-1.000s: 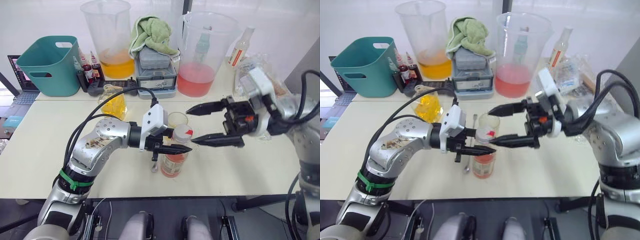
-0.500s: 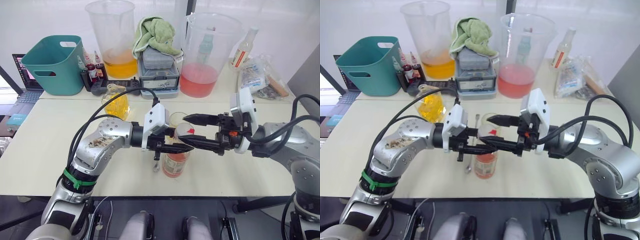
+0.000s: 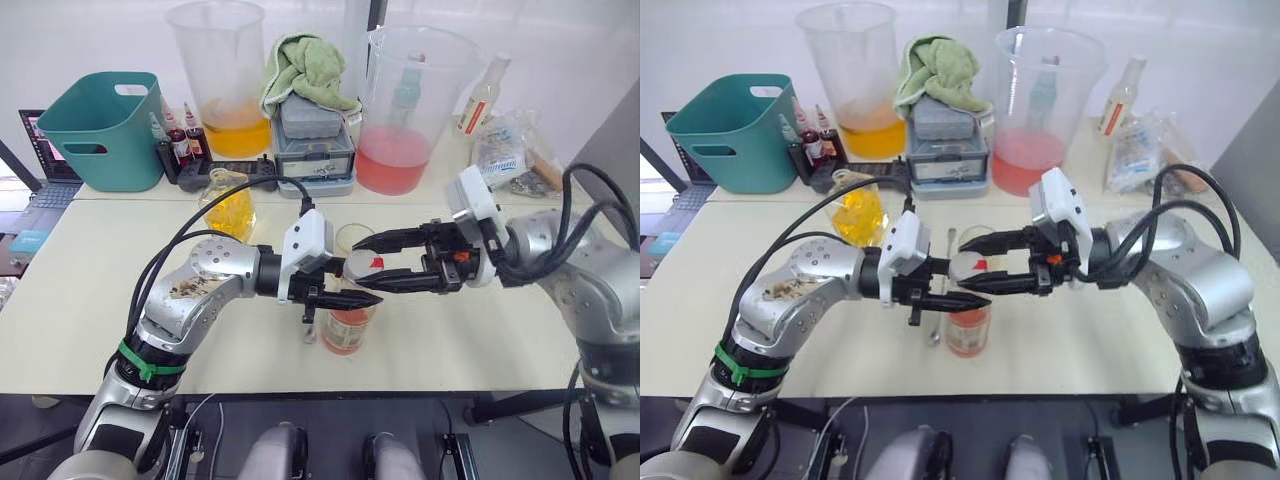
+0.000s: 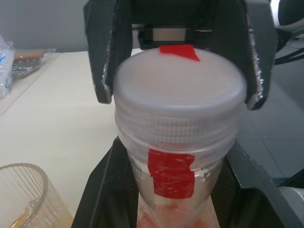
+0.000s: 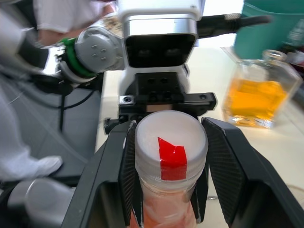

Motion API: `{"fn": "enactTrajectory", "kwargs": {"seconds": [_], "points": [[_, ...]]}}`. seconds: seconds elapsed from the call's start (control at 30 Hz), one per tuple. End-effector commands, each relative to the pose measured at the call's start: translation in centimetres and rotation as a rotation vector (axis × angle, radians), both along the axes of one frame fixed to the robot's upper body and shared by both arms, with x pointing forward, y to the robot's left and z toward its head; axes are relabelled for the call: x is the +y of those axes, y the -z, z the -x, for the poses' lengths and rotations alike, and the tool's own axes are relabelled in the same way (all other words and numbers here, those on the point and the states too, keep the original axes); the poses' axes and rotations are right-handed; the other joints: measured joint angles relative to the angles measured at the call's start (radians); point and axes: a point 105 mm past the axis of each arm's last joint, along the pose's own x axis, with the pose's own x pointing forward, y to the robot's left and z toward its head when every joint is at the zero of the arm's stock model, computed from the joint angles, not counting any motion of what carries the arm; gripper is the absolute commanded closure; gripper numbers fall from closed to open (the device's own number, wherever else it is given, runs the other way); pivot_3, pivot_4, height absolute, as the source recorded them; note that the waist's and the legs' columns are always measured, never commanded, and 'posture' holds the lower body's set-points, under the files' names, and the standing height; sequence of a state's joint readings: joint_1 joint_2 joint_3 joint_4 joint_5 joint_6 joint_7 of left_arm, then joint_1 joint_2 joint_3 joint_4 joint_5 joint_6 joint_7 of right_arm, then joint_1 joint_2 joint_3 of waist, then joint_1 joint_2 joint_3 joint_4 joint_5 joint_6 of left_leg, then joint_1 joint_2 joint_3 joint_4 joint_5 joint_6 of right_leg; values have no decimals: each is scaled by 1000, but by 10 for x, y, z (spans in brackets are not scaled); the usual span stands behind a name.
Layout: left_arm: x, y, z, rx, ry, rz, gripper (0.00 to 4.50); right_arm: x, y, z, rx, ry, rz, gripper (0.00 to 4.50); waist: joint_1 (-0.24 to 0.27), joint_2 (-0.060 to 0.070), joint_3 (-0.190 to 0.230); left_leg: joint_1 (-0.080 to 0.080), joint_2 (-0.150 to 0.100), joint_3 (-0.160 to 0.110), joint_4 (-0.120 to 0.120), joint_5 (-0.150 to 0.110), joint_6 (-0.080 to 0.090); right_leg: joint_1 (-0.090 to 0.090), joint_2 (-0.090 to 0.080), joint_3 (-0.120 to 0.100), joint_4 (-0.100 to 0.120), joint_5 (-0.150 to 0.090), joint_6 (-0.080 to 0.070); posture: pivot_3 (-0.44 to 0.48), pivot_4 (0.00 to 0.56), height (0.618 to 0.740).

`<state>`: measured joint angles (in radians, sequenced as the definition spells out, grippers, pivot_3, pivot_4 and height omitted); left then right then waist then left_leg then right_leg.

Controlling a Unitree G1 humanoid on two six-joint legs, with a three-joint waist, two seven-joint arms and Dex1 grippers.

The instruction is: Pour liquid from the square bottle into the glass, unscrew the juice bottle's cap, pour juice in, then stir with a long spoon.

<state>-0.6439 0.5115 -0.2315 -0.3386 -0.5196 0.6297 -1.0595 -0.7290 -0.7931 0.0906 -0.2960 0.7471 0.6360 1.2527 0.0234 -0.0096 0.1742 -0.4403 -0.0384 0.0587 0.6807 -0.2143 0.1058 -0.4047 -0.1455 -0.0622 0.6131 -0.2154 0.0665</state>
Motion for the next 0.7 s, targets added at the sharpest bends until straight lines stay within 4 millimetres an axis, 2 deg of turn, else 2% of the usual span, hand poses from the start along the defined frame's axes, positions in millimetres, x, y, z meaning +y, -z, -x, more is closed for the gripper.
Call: {"fn": "enactTrajectory", "kwargs": {"seconds": [0.03, 0.1, 0.17, 0.33, 0.4, 0.6, 0.7], "points": [[6, 2, 1, 17, -21, -14, 3077, 4, -3, -3, -3, -192, 68, 2838, -6, 0, 0, 0, 0, 0, 0, 1, -1, 0, 0, 0, 1, 0, 0, 0, 150, 740], [7, 2, 2, 18, -25, -18, 3077, 7, -8, -5, 14, -255, 84, 2838, -12, 0, 0, 0, 0, 0, 0, 3, -6, 0, 0, 0, 1, 0, 0, 0, 150, 740], [7, 3, 3, 19, -30, -19, 3077, 6, -13, -7, 18, -287, 102, 1821, -11, 0, 0, 0, 0, -1, -1, 3, -6, 0, 0, -1, 1, 0, 0, 0, 150, 740], [8, 4, 3, 19, -49, -15, 3077, -7, -31, -7, 33, -247, 104, 158, -11, 0, 0, 0, -1, -1, -1, 3, -6, -1, -1, -1, 0, 0, 0, 0, 150, 740], [8, 4, 2, 21, -54, -6, 3077, -13, -39, -6, -13, -163, 56, 67, -10, 0, 0, 0, 0, -1, -1, 3, -6, -1, -1, -1, 0, 0, 0, 0, 150, 740], [4, 5, 1, 28, -42, 8, 3077, -15, -40, 4, -60, 29, -41, 67, -9, 0, 0, 0, 0, -1, -2, 2, -9, -1, -2, 0, 0, 0, 0, 0, 150, 740], [0, 5, 0, 32, -22, 14, 3077, -10, -28, 9, -46, 160, -68, 67, -6, 0, 0, 0, 0, -1, -2, 2, -11, -1, -3, 0, 1, 0, 0, 0, 150, 740]]}}
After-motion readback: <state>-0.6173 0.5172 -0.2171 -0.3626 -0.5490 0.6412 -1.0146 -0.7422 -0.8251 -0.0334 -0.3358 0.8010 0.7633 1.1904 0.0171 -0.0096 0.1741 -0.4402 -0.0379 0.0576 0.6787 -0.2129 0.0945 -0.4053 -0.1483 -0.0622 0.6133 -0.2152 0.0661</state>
